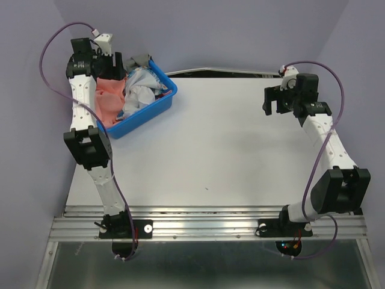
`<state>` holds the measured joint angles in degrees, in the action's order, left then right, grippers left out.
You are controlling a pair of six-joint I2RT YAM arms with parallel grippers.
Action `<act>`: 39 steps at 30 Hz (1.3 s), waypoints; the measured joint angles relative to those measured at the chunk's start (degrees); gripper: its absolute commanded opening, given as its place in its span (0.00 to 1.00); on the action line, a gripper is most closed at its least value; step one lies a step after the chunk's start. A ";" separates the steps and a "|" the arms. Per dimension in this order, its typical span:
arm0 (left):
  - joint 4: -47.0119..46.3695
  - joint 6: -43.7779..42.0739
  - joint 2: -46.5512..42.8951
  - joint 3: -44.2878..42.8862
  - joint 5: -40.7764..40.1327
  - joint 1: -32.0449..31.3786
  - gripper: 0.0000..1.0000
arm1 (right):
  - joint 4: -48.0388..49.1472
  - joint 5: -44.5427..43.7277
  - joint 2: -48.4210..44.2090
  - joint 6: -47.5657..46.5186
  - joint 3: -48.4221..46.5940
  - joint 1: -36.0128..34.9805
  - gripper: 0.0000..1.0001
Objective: Fold and stack the skirts
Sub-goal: Grab the skirt from the pile
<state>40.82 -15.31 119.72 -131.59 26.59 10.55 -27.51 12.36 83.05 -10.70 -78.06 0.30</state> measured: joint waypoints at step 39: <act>-12.94 -7.98 16.70 -1.68 -28.96 -19.19 0.00 | -0.33 -2.95 3.02 -2.38 0.00 0.00 1.00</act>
<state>27.88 -23.29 136.42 -133.27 -2.37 -8.64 -27.83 9.41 86.06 -13.08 -78.06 0.30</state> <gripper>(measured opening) 0.037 0.999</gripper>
